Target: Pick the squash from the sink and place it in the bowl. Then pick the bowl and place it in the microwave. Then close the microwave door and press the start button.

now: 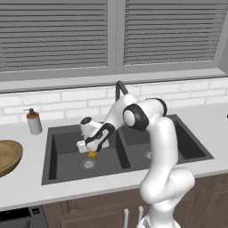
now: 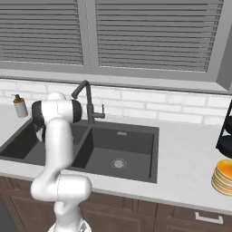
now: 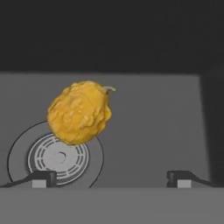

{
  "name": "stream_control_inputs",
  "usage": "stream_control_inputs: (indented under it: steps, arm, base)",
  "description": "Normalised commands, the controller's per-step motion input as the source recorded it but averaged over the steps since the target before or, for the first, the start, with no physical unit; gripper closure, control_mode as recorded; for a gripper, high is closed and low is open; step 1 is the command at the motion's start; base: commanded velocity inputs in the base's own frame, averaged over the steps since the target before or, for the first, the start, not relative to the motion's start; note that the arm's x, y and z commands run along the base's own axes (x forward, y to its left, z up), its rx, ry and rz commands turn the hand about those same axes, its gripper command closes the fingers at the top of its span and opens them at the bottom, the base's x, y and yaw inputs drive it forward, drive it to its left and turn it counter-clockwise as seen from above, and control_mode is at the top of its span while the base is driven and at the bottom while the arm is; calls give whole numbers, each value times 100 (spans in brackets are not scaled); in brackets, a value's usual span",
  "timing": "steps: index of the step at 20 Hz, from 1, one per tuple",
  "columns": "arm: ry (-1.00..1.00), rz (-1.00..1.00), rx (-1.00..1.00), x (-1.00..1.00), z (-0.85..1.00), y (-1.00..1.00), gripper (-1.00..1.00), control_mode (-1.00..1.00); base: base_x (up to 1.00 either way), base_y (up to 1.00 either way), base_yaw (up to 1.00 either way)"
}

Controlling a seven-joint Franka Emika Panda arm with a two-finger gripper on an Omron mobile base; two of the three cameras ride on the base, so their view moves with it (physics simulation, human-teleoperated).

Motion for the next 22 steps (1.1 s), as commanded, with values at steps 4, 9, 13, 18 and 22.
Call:
stream_control_inputs:
  steps: [4, 9, 13, 18, 22]
  arm:
    - [0, 0, 2, 34, -32, 4, -100, -100]
    - [0, 0, 3, 22, -26, 6, -100, -100]
    - [0, 0, 4, 16, -26, 0, -100, -100]
    - [0, 0, 5, 24, -24, 1, -100, -100]
    - [0, 0, 2, 6, -33, 0, -100, -100]
  base:
    - [0, 0, 0]
    - [0, 0, 0]
    - [0, 0, 0]
    - [0, 0, 0]
    - [0, 0, 0]
